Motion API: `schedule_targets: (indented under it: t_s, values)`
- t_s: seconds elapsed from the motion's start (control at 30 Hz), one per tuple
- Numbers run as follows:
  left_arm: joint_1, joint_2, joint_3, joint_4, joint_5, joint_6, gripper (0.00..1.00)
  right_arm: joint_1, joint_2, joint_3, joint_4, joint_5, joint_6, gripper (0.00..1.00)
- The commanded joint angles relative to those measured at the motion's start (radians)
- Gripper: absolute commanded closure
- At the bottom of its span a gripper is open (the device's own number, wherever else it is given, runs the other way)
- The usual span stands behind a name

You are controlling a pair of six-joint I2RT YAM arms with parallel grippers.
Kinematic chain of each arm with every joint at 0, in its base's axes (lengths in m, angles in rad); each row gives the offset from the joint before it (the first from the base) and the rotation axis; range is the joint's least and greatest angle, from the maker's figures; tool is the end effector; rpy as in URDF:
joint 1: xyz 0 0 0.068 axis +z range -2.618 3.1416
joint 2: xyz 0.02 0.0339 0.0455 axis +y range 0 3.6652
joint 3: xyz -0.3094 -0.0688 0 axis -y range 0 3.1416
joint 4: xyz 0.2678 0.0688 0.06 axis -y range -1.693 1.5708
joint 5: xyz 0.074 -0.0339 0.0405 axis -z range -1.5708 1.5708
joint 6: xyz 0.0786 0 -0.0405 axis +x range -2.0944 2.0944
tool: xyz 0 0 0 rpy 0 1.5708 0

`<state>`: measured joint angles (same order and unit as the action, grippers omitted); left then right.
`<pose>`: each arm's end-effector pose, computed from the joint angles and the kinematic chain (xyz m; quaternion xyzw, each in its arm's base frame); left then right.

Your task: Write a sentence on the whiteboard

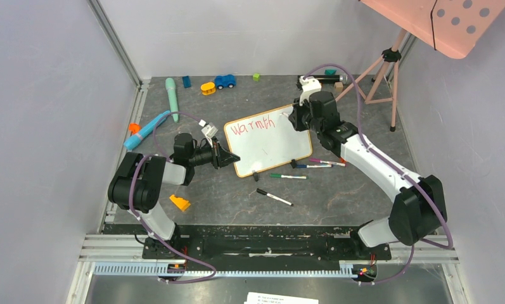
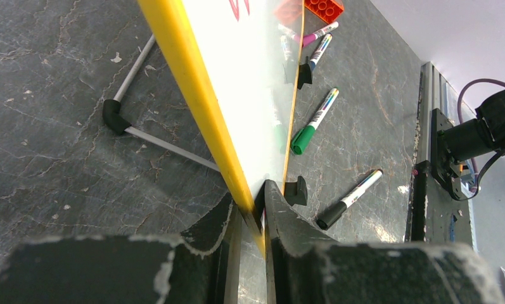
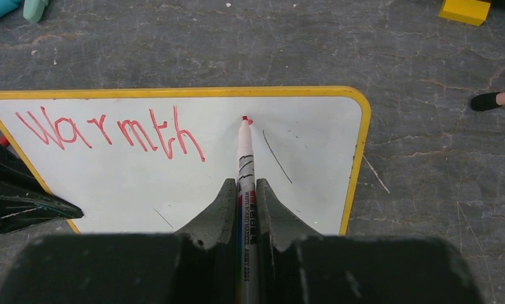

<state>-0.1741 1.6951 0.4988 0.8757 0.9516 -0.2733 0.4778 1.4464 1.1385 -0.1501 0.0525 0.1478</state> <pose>0.3097 -0.1195 0.1555 0.2320 0.7332 -0.4776 0.4248 0.3498 0.1765 0.3291 -0.1258 0.8396 0.1413 0.5092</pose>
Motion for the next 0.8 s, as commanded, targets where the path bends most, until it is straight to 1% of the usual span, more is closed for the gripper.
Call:
schedule_targets:
  t_s: [0.0, 0.2, 0.77]
  values:
    - [0.005, -0.007, 0.007, 0.006, -0.08, 0.065, 0.92, -0.014, -0.07, -0.013, 0.062, -0.034, -0.024, 1.0]
    - [0.005, -0.005, 0.006, 0.006, -0.081, 0.063, 0.92, -0.017, -0.083, -0.018, 0.058, -0.038, -0.02, 1.0]
    - [0.005, -0.004, 0.008, 0.004, -0.082, 0.063, 0.92, -0.021, -0.049, -0.039, 0.031, -0.049, -0.009, 1.0]
